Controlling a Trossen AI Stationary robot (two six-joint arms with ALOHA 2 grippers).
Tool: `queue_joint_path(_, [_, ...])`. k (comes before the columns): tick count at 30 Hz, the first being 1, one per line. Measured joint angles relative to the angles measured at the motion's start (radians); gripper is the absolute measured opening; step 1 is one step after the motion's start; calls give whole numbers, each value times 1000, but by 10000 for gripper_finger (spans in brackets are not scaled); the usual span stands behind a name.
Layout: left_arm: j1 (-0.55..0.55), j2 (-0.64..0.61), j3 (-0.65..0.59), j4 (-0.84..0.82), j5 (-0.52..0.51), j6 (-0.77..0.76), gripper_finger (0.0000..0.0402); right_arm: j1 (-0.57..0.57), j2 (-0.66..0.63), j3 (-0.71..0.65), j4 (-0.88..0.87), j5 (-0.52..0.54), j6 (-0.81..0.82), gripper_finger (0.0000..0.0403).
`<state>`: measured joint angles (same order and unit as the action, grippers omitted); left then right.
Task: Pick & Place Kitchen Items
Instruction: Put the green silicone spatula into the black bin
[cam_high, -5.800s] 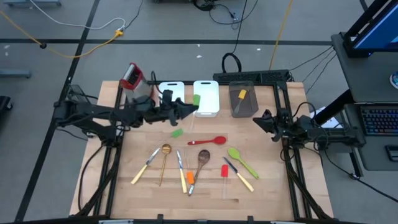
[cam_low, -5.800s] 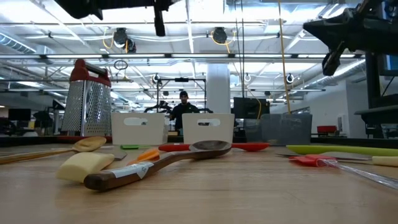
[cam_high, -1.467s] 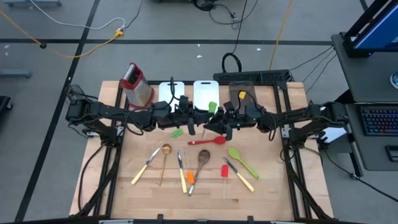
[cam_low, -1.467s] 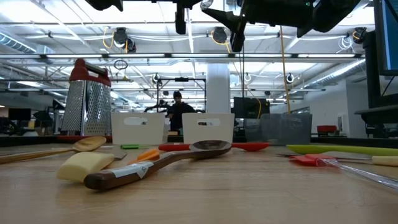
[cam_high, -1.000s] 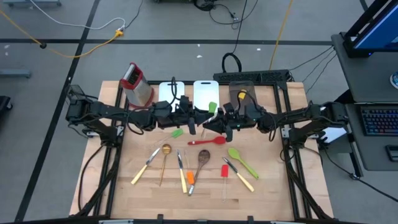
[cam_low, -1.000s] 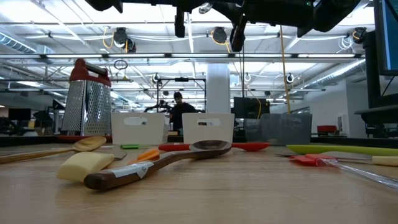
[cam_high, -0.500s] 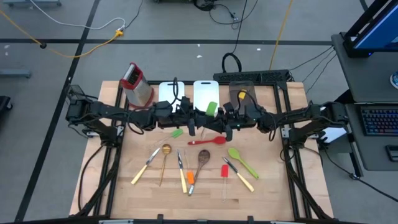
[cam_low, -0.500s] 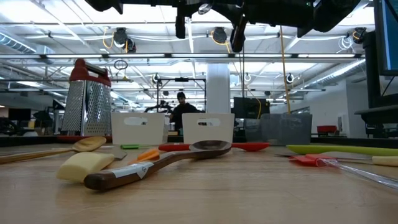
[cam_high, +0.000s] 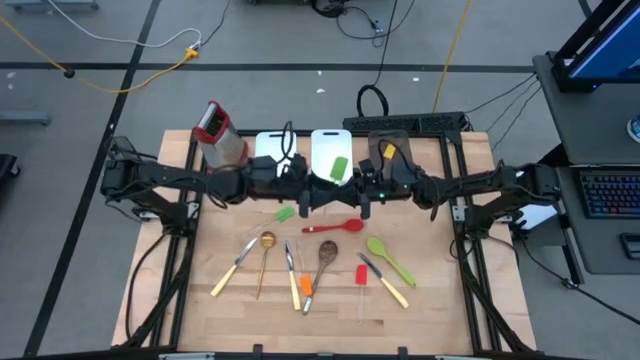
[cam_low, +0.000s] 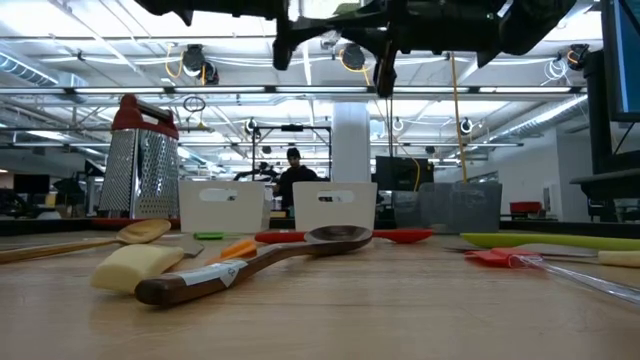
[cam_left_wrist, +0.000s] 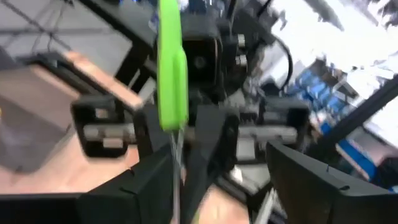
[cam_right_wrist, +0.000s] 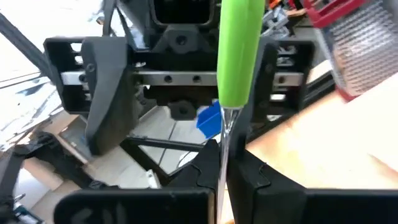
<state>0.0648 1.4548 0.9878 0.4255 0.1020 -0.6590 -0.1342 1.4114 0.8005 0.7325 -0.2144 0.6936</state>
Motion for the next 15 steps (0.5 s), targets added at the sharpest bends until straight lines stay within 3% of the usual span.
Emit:
queue_joint_path(4, [36,-68,0,-135,63,-1,268,-32,-5,0,-53,2,-1,5])
queue_joint_path(9, [47,-153,2,-272,56,109,269,-79,-55,-1,-215,16,-38,5])
queue_joint_path(15, [34,-195,2,-323,14,153,269,-166,-198,-1,-520,189,-178,5])
